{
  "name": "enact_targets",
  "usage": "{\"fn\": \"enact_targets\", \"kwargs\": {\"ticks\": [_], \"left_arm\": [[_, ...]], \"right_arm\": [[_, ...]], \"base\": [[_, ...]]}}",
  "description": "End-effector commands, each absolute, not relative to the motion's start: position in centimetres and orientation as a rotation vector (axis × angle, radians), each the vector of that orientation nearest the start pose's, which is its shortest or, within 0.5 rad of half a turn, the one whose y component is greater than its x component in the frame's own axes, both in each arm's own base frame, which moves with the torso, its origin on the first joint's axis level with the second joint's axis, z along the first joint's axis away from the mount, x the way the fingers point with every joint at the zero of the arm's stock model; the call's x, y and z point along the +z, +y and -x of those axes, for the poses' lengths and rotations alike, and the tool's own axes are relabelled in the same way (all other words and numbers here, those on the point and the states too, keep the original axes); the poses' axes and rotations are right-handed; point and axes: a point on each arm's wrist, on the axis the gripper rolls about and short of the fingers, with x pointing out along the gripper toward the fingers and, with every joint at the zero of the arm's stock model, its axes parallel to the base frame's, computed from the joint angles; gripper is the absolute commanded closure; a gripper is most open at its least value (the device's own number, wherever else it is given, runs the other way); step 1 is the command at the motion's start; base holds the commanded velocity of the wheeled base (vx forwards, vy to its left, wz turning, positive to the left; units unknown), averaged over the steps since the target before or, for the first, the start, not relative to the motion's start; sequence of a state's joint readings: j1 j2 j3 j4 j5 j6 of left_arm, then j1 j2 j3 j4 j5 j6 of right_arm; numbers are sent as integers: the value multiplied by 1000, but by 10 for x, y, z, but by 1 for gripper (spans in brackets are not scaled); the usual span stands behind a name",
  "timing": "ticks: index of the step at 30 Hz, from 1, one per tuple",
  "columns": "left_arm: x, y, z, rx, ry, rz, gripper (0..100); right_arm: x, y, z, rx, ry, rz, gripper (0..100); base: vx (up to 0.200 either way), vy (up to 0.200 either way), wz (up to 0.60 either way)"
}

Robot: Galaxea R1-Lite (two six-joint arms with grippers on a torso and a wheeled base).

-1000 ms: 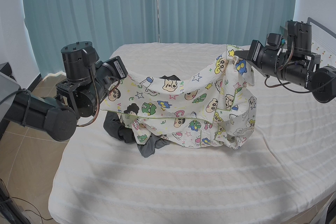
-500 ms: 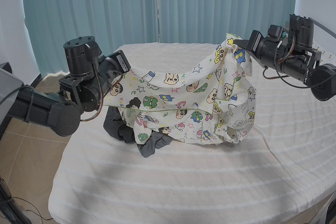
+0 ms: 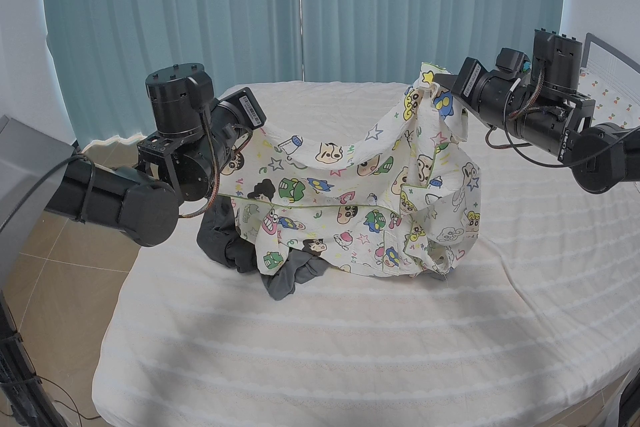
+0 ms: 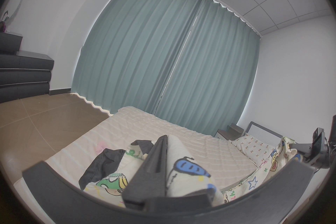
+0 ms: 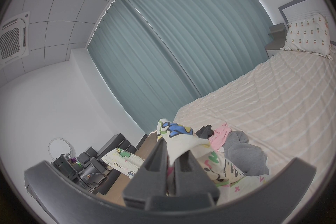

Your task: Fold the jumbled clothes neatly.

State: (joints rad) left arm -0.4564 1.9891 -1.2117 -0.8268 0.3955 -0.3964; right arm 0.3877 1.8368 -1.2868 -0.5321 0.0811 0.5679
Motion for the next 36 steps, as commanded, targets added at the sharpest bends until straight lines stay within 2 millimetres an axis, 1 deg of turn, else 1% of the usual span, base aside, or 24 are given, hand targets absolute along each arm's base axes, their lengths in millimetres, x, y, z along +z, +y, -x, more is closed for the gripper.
{"fn": "enact_targets", "kwargs": {"ticks": [1, 3, 7, 14, 21, 22, 26, 30, 31, 36], "left_arm": [[205, -173, -360, -75, -10, 424, 100], [205, -173, -356, -78, -5, 436, 100], [207, -172, -355, -79, -9, 439, 100], [207, -172, -354, -78, -9, 441, 100], [208, -171, -345, -85, 0, 438, 100], [212, -169, -341, -88, -6, 441, 100], [217, -166, -335, -90, -13, 444, 100], [217, -164, -330, -90, -7, 443, 100], [219, -163, -324, -98, -7, 444, 100], [226, -159, -313, -104, -20, 458, 100]], "right_arm": [[272, 140, -333, 463, 137, -611, 100], [278, 137, -326, 475, 135, -638, 100], [277, 137, -326, 473, 140, -639, 100], [271, 137, -325, 469, 163, -635, 100], [275, 141, -318, 488, 159, -636, 100], [282, 143, -310, 509, 145, -640, 100], [291, 148, -294, 550, 131, -643, 100], [294, 152, -288, 570, 128, -642, 100], [298, 152, -283, 581, 120, -644, 100], [305, 149, -273, 595, 101, -650, 100]], "base": [[0, 0, 0], [-200, 0, 0], [-200, 0, 0], [-200, 0, 0], [-200, 0, 0], [-200, 0, 0], [-200, 0, 0], [-200, 0, 0], [-200, 0, 0], [0, 0, 0]]}}
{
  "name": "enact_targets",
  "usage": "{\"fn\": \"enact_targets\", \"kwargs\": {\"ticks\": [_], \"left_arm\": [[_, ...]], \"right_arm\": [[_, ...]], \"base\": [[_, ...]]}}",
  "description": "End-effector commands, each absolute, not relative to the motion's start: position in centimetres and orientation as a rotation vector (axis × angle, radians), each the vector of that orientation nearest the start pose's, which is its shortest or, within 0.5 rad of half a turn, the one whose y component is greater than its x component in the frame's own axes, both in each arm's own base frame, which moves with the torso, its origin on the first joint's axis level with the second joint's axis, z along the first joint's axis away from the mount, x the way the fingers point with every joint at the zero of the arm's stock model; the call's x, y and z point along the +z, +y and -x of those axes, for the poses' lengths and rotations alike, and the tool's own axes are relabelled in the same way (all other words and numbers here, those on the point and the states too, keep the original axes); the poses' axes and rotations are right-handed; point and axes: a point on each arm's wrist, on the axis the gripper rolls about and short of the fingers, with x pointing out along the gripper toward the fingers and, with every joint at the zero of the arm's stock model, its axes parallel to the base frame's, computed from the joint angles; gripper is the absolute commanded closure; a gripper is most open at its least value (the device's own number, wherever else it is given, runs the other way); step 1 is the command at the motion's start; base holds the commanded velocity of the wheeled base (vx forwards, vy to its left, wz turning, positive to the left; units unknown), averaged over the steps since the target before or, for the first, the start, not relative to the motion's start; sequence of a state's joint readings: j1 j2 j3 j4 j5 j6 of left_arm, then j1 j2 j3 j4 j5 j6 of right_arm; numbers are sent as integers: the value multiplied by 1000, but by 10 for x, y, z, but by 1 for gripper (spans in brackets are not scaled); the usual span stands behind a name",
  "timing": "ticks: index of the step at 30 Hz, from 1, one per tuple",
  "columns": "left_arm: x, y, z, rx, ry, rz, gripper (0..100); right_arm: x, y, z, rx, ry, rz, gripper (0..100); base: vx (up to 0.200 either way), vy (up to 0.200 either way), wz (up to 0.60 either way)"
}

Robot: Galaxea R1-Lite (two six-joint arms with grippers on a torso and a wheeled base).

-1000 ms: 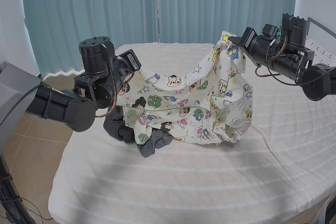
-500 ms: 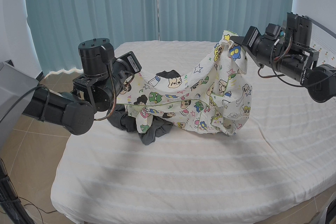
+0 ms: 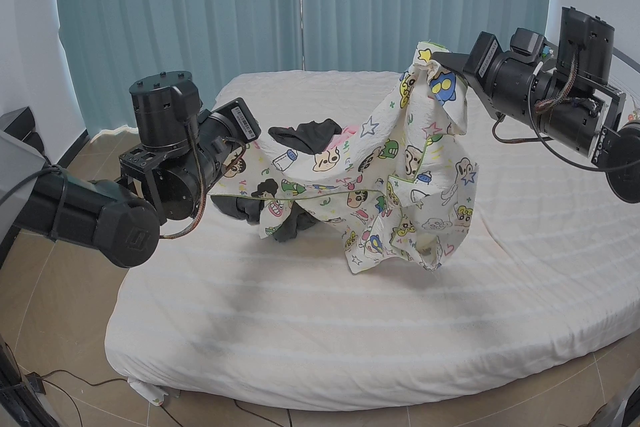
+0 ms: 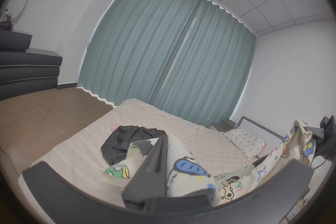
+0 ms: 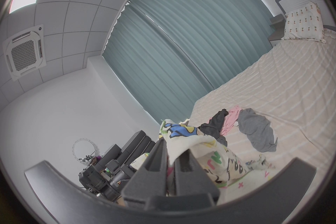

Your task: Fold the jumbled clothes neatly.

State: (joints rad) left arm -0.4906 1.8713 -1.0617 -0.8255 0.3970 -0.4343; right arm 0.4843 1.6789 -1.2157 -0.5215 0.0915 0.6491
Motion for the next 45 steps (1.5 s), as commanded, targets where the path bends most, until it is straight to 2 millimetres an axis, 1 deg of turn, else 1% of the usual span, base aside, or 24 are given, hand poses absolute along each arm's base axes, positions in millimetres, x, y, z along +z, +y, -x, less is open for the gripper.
{"fn": "enact_targets", "kwargs": {"ticks": [1, 5, 8, 9, 10, 12, 15, 18, 19, 22, 30, 34, 37, 41, 43, 45], "left_arm": [[228, -158, -311, -107, -26, 461, 100], [238, -154, -302, -114, -48, 472, 100], [242, -154, -285, -138, -45, 472, 100], [242, -154, -285, -138, -45, 472, 100], [242, -155, -276, -154, -37, 471, 100], [240, -158, -266, -178, -22, 467, 100], [237, -160, -265, -185, -11, 461, 100], [237, -161, -267, -185, -11, 461, 100], [233, -164, -272, -184, -3, 458, 100], [231, -168, -278, -184, 2, 460, 100], [222, -174, -285, -183, 24, 451, 100], [220, -182, -297, -184, 22, 451, 100], [218, -188, -307, -184, 20, 453, 100], [214, -196, -321, -183, 19, 452, 100], [211, -201, -331, -177, 23, 449, 100], [214, -204, -341, -171, 22, 449, 100]], "right_arm": [[307, 148, -270, 601, 94, -650, 100], [313, 145, -262, 614, 74, -653, 100], [317, 142, -256, 625, 66, -655, 100], [317, 142, -256, 625, 66, -655, 100], [319, 144, -250, 640, 65, -654, 100], [320, 145, -243, 657, 66, -655, 100], [319, 146, -240, 677, 76, -653, 100], [317, 148, -244, 674, 85, -650, 100], [315, 148, -248, 670, 88, -649, 100], [312, 149, -253, 661, 95, -648, 100], [311, 150, -255, 660, 98, -647, 100], [309, 151, -258, 655, 105, -646, 100], [308, 152, -267, 643, 101, -646, 100], [301, 155, -276, 631, 122, -643, 100], [295, 158, -282, 623, 136, -640, 100], [291, 162, -289, 618, 146, -640, 100]], "base": [[0, 0, 0], [0, 0, 0], [0, 0, 0], [0, 0, 0], [0, 0, 0], [0, 0, 0], [0, 0, 0], [0, 0, 0], [0, 0, 0], [0, 0, 0], [0, 0, 0], [0, 0, 0], [0, 0, 0], [0, 0, 0], [0, 0, 0], [0, 0, 0]]}}
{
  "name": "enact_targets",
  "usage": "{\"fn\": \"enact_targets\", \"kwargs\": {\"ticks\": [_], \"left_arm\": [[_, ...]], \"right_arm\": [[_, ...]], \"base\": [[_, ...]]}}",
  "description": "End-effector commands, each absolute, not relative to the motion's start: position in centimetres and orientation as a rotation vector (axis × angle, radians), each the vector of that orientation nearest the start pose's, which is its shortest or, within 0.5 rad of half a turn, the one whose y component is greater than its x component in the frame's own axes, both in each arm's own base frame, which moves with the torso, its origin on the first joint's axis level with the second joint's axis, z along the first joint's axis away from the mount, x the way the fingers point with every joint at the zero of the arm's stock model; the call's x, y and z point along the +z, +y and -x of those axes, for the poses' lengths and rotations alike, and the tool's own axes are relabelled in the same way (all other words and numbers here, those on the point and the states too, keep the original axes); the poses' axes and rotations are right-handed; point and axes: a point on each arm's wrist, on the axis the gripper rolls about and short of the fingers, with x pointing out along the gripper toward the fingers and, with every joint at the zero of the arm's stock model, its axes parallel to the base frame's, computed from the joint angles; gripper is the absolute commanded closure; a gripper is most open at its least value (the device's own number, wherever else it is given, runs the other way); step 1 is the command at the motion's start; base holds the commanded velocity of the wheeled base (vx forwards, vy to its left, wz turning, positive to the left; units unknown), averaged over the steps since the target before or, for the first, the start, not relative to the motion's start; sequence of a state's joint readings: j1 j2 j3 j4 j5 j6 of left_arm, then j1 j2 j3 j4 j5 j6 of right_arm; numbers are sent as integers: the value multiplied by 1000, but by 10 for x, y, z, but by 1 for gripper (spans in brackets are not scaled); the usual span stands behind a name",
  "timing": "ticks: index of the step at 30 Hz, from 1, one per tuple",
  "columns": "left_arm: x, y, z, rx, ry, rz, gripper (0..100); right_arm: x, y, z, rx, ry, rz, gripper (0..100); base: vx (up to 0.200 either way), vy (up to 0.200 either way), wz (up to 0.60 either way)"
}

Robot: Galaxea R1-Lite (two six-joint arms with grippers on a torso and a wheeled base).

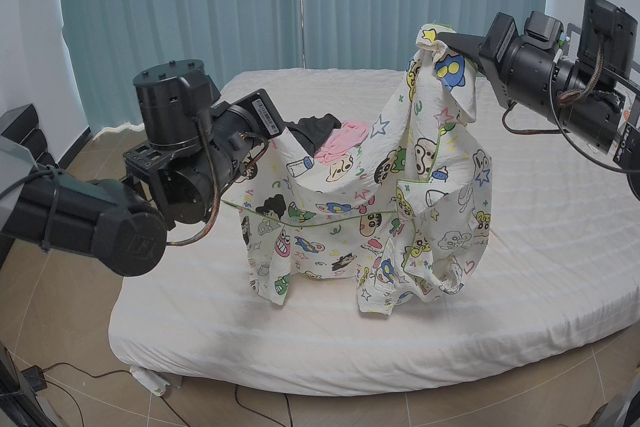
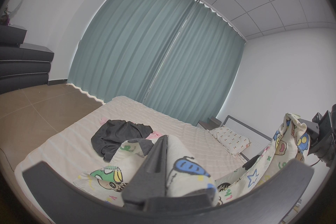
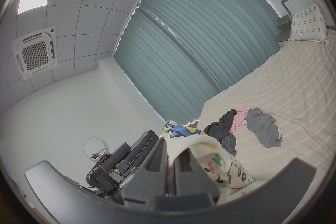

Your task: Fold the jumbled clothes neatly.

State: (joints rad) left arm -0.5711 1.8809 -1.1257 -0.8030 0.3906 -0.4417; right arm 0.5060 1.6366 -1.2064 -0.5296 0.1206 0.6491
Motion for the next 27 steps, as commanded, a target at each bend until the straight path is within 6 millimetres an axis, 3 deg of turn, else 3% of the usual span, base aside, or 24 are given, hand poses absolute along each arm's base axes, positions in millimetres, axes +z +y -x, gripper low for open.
{"fn": "enact_targets", "kwargs": {"ticks": [1, 6, 11, 16, 27], "left_arm": [[215, -205, -342, -169, 23, 450, 100], [219, -211, -361, -159, 27, 447, 100], [216, -205, -376, -130, 15, 449, 100], [211, -207, -377, -130, 28, 445, 100], [204, -210, -379, -128, 42, 440, 100]], "right_arm": [[290, 163, -291, 617, 149, -641, 100], [289, 174, -311, 607, 136, -647, 100], [287, 175, -334, 549, 103, -655, 100], [280, 179, -341, 536, 115, -652, 100], [270, 186, -346, 537, 142, -648, 100]], "base": [[0, 0, 0], [0, 0, 0], [0, 0, 0], [0, 0, 0], [0, -200, 0]]}}
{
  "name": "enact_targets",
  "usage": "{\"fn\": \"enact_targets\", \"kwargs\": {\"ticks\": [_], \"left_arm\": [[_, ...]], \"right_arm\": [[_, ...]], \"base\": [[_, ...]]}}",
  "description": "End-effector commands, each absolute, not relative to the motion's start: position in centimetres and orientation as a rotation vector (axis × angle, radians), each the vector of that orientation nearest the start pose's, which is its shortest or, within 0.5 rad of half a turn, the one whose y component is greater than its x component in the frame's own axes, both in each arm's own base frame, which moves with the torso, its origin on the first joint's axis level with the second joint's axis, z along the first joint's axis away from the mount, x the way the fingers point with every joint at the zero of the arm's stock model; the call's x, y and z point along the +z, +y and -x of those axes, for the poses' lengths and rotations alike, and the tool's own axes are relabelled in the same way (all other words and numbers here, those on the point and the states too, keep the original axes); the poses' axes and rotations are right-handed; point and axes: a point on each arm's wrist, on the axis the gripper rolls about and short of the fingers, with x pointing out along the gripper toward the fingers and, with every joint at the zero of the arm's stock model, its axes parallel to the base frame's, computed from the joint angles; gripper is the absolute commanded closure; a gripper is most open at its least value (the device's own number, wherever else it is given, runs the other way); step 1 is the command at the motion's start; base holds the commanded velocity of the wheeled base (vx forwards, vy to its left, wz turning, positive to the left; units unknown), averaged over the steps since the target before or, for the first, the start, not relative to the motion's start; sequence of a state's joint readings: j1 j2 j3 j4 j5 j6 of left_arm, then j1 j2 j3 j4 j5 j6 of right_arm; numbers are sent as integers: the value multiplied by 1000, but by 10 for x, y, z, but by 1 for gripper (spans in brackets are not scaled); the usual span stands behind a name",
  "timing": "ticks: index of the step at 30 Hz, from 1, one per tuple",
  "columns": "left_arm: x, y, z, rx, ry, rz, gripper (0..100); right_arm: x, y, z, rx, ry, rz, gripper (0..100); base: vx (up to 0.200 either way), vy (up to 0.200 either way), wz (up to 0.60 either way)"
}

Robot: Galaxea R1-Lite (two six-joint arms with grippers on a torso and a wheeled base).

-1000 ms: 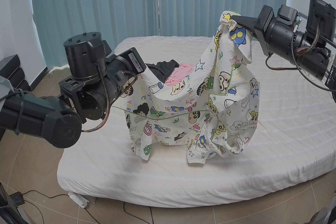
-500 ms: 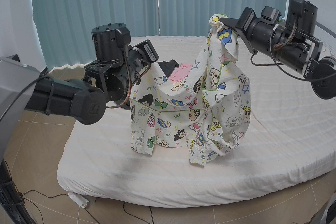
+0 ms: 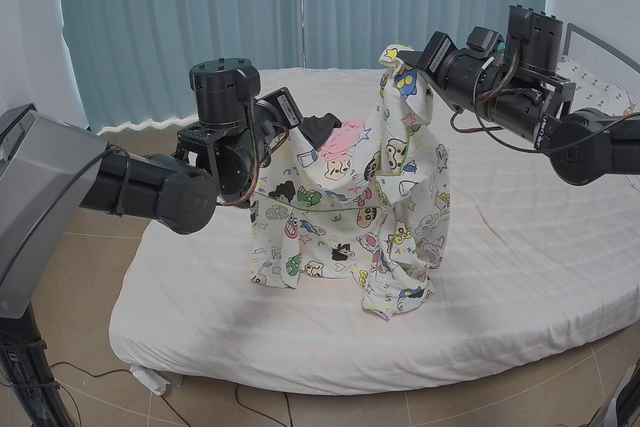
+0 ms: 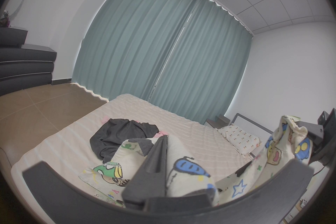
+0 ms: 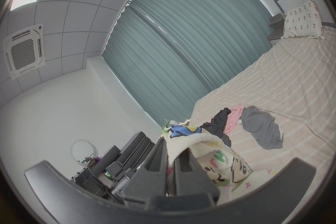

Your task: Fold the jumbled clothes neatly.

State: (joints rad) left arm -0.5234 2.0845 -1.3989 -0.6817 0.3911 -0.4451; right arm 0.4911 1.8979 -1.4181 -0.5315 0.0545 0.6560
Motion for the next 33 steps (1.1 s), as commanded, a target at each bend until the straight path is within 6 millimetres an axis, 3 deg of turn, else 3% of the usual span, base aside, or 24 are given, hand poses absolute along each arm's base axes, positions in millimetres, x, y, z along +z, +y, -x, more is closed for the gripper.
{"fn": "enact_targets", "kwargs": {"ticks": [1, 14, 18, 33], "left_arm": [[204, -210, -379, -128, 42, 440, 100], [203, -224, -371, -165, 55, 438, 100], [209, -233, -363, -194, 46, 446, 100], [222, -252, -349, -255, 23, 473, 100]], "right_arm": [[270, 186, -346, 537, 142, -648, 100], [287, 172, -335, 522, 95, -660, 100], [299, 162, -327, 519, 61, -666, 100], [310, 139, -316, 491, 27, -670, 100]], "base": [[0, -200, 0], [0, -200, 0], [0, -200, 0], [0, -200, 0]]}}
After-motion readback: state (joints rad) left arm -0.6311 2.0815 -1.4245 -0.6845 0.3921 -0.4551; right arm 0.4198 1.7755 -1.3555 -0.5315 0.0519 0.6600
